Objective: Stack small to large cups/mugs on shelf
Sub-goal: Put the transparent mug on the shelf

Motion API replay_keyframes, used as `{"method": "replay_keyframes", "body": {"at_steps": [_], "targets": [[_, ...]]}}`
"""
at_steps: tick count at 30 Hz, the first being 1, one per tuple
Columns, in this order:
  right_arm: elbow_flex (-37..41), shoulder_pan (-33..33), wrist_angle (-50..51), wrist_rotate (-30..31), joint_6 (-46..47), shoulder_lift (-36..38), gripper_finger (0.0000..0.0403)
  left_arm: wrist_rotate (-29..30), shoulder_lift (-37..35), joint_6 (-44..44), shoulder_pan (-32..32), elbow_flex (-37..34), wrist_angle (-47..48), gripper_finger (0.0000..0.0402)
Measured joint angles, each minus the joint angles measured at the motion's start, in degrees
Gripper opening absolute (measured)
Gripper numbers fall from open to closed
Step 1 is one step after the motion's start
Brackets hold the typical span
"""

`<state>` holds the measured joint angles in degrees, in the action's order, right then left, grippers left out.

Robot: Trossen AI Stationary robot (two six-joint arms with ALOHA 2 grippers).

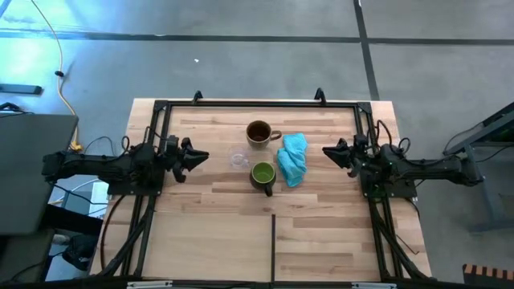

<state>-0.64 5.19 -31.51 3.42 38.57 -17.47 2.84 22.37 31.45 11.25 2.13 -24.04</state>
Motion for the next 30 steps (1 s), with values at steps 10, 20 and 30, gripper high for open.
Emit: {"method": "replay_keyframes", "body": {"at_steps": [10, 20, 30], "targets": [[0.00, 0.01, 0.87, 5.32, -1.29, -4.02, 0.0081, 3.22, 8.77, -2.38, 0.00, 14.35, 21.65, 0.0069], [0.00, 0.00, 0.87, 6.45, -1.09, -6.29, 0.0081, 10.40, 24.60, 5.67, 0.04, 29.21, 36.71, 0.0069], [0.00, 0.00, 0.81, 6.56, -0.51, -6.58, 0.0081, 5.95, 44.19, 5.59, 4.42, 43.10, 50.31, 0.0069]]}}
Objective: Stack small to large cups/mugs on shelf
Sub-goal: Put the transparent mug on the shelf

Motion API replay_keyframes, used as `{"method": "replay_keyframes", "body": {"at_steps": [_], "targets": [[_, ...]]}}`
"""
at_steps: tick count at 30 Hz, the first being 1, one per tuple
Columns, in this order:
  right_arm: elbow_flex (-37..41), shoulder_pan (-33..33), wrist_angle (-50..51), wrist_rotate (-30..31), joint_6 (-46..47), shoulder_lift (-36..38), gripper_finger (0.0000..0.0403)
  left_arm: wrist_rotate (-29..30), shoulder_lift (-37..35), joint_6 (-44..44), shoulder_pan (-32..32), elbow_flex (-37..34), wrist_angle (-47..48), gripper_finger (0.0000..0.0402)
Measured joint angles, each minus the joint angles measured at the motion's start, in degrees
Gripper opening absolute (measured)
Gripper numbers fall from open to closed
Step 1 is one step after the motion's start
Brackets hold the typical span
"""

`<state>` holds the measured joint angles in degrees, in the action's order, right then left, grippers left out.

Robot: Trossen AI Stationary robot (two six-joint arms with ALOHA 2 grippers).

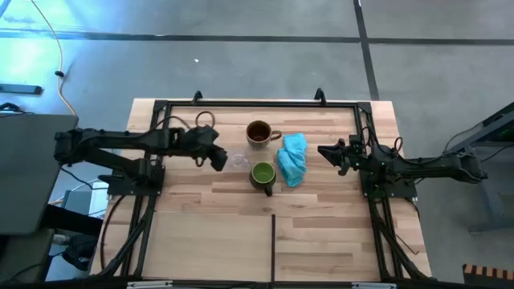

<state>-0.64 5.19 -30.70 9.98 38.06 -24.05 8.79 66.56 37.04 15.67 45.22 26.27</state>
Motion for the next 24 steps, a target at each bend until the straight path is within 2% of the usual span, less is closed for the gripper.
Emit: {"method": "replay_keyframes", "body": {"at_steps": [6, 12, 24], "targets": [[0.00, 0.00, 0.01, -1.79, 1.20, 0.00, 0.0081, -1.88, 5.91, -1.75, 1.99, 6.58, 2.96, 0.0069], [0.00, 0.00, 0.02, -3.05, 2.45, 0.00, 0.0081, -0.82, 8.33, -3.89, 3.36, 11.20, 7.38, 0.0069], [-0.02, 0.00, 2.90, -3.86, 0.15, 0.00, 0.0081, -5.99, 8.73, -4.24, 6.88, 11.48, 11.43, 0.0069]]}}
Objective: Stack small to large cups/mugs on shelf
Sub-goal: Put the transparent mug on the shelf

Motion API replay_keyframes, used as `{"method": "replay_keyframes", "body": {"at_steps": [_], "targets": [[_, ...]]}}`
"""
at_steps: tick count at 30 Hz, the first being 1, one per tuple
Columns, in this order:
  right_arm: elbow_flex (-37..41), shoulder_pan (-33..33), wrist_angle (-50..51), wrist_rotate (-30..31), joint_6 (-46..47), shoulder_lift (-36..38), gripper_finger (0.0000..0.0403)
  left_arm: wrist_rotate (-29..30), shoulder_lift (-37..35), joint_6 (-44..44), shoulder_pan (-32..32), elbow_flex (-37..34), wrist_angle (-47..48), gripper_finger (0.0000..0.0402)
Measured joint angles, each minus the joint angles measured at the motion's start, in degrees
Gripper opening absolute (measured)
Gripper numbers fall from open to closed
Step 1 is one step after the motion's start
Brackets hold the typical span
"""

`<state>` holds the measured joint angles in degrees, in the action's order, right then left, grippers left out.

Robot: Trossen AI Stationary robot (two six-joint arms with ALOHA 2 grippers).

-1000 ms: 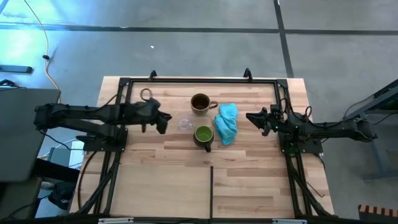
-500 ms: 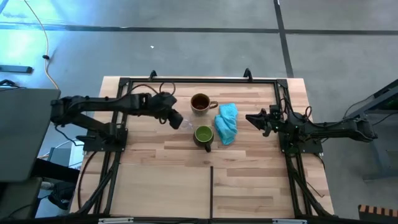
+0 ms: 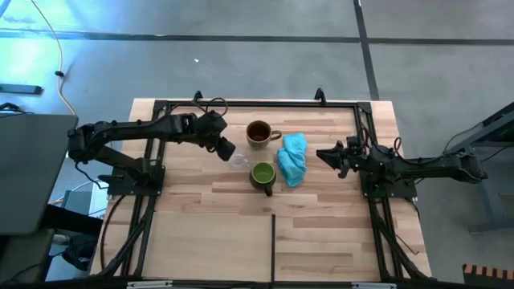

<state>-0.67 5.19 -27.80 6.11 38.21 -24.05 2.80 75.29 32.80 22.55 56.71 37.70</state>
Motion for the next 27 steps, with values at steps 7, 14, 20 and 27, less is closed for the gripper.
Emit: {"method": "replay_keyframes", "body": {"at_steps": [7, 14, 20, 27], "targets": [[0.00, 0.02, 2.45, -0.10, -2.11, 0.00, 0.0081, 0.01, 0.99, 0.41, 0.00, 0.00, 0.63, 0.0069], [0.00, 0.02, 5.12, 0.10, -6.16, 0.00, 0.0081, -0.62, 5.27, -0.05, 0.00, -0.04, 1.85, 0.0069], [0.00, 0.02, 4.90, 0.09, -5.72, 0.02, 0.0081, 1.56, 6.45, -0.02, 0.00, -0.04, 1.29, 0.0069], [0.00, 0.02, 4.90, 0.10, -5.70, 0.02, 0.0081, 2.28, 7.00, -0.89, 0.71, -0.04, -1.60, 0.0069]]}}
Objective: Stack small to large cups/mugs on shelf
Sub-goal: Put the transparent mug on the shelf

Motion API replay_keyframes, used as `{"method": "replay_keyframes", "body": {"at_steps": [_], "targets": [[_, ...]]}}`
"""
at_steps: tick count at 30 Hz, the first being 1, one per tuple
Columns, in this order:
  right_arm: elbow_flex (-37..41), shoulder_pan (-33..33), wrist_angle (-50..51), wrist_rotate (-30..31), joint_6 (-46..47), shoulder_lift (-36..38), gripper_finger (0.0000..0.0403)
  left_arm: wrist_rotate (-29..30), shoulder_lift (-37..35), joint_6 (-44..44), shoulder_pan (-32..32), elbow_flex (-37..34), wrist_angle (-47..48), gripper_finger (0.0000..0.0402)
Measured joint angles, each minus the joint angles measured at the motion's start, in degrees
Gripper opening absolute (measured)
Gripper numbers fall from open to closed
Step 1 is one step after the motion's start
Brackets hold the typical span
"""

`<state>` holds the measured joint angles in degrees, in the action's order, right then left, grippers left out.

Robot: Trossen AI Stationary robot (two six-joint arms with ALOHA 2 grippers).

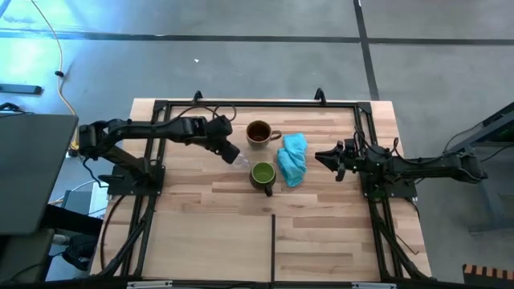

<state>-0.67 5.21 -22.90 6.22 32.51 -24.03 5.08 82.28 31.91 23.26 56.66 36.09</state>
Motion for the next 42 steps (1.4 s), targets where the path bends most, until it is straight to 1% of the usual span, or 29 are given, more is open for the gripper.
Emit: {"method": "replay_keyframes", "body": {"at_steps": [18, 42], "targets": [[0.00, 0.00, -0.02, 0.00, 0.48, -0.02, 0.0081, -1.69, 5.20, -0.40, 0.47, 0.00, -0.25, 0.0069], [0.00, 0.00, -0.02, 0.00, 0.04, -0.02, 0.0081, -1.64, 5.50, -1.53, 0.47, 0.00, -2.03, 0.0069]]}}
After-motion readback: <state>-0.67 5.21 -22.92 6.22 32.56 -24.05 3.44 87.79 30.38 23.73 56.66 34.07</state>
